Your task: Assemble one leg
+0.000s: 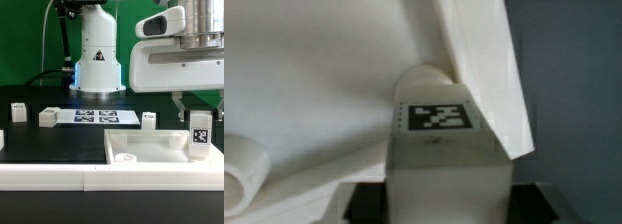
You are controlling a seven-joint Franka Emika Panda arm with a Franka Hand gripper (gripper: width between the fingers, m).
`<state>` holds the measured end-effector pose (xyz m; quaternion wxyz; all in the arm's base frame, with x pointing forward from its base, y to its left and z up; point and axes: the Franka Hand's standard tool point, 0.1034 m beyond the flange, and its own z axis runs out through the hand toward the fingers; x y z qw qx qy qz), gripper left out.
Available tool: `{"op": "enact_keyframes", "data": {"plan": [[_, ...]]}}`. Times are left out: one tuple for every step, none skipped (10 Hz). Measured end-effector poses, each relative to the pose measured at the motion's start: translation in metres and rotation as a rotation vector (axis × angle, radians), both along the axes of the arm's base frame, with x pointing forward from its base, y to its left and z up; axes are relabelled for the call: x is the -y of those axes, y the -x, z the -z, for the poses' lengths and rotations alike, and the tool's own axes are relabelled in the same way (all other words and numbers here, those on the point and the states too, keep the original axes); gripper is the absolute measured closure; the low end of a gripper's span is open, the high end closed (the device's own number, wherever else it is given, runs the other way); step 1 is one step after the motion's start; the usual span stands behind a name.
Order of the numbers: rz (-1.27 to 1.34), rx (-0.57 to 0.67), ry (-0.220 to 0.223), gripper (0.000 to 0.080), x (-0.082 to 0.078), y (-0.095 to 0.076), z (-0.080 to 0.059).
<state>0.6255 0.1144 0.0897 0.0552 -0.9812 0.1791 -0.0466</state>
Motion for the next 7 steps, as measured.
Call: {"op": "enact_keyframes", "data": {"plan": [[0.129,-0.011,-0.009,0.0509,0.0005,0.0002,0.0001],[0.231,-0.020,-0.018,0.0509,0.0011,0.0003,0.0002],[0.336,-0.029,-0.028,0.0509,0.0010,0.0008,0.0006],[0.496,-0.042,-0.041,0.0509,0.0011,0.0013,0.0008],[0.557,-0.046,-0.044,0.0509,0.0005,0.0016,0.0010],[0.701,-0.057,-0.057,0.0509,-0.0004,0.0023,0.0012],[0.819,-0.064,-0.068,0.0509,-0.0009,0.0028,0.0013]]}}
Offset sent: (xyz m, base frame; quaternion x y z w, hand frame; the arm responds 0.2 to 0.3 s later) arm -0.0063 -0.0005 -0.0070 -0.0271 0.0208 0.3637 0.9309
